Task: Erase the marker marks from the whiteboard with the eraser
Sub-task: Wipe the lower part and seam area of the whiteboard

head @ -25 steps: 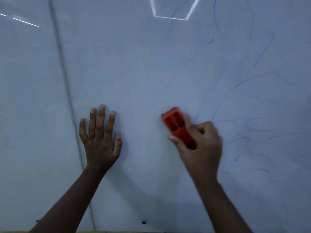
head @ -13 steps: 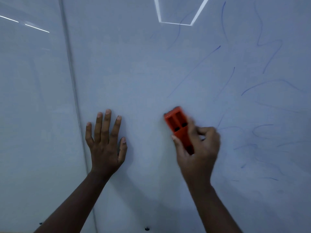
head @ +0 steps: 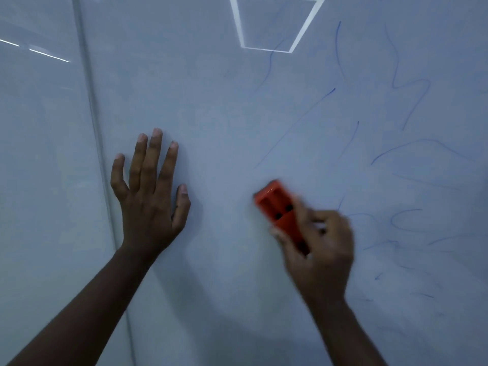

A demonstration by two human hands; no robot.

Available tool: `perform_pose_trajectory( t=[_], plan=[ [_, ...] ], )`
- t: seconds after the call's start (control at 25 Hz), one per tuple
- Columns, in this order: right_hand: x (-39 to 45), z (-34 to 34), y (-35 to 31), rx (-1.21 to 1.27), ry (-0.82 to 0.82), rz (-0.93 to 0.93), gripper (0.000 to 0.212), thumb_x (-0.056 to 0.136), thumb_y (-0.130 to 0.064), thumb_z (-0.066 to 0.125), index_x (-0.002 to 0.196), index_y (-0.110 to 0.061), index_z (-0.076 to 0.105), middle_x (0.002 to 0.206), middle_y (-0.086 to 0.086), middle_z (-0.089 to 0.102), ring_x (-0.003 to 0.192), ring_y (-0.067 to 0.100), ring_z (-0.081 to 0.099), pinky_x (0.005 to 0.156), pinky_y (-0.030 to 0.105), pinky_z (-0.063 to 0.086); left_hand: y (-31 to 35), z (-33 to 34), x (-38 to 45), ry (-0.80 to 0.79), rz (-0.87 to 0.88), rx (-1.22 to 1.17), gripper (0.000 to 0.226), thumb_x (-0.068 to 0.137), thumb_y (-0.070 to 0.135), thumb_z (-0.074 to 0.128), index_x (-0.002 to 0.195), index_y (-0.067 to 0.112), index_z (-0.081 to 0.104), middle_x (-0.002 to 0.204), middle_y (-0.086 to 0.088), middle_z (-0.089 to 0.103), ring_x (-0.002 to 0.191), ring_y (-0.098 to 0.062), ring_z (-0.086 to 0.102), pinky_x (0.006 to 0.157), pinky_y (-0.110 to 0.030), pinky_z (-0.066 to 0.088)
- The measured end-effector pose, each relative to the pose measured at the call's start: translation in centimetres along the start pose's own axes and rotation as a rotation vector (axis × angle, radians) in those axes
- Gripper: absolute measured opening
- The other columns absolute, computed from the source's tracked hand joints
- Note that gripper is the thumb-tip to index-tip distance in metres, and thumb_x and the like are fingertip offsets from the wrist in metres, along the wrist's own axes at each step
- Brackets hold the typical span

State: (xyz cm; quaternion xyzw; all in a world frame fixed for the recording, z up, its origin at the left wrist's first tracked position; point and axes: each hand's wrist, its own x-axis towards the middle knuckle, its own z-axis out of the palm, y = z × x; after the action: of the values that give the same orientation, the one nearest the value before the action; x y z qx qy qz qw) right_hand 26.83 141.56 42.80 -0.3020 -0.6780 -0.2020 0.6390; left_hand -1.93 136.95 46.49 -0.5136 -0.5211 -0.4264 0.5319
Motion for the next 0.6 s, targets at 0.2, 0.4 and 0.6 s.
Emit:
perform_pose_trajectory(
  t=[0.2, 0.4, 0.6],
  plan=[
    [4.7, -1.4, 2.9, 0.008, 0.246, 0.280, 0.064, 0.090, -0.040, 0.080, 0.145, -0.015, 0.059, 0.102, 0.006, 0.052, 0.090, 0.029, 0.056, 0.075, 0.041, 0.057, 0.0, 0.1, -0.3, 0.006, -0.001, -0.013, 0.060, 0.109, 0.030, 0.039, 0.163, 0.004, 0.036, 0.172, -0.020, 0.027, 0.163, -0.033, 0.020, 0.127, -0.064, 0.016],
    [4.9, -0.2, 0.9, 0.092, 0.334, 0.362, 0.063, 0.087, -0.041, 0.083, 0.140, -0.014, 0.064, 0.104, 0.000, 0.053, 0.093, 0.029, 0.060, 0.081, 0.031, 0.058, 0.2, 0.2, -0.5, 0.005, -0.006, -0.022, 0.060, 0.109, 0.029, 0.039, 0.163, 0.003, 0.035, 0.172, -0.020, 0.026, 0.163, -0.033, 0.020, 0.128, -0.063, 0.014],
    [3.2, 3.0, -4.6, 0.137, 0.110, 0.083, 0.056, 0.086, -0.039, 0.083, 0.135, -0.015, 0.069, 0.099, 0.007, 0.062, 0.088, 0.027, 0.055, 0.077, 0.045, 0.049, 0.2, 0.1, -0.4, -0.007, -0.004, -0.028, 0.060, 0.109, 0.029, 0.038, 0.163, 0.003, 0.036, 0.172, -0.020, 0.025, 0.164, -0.032, 0.017, 0.129, -0.062, 0.013]
  ],
)
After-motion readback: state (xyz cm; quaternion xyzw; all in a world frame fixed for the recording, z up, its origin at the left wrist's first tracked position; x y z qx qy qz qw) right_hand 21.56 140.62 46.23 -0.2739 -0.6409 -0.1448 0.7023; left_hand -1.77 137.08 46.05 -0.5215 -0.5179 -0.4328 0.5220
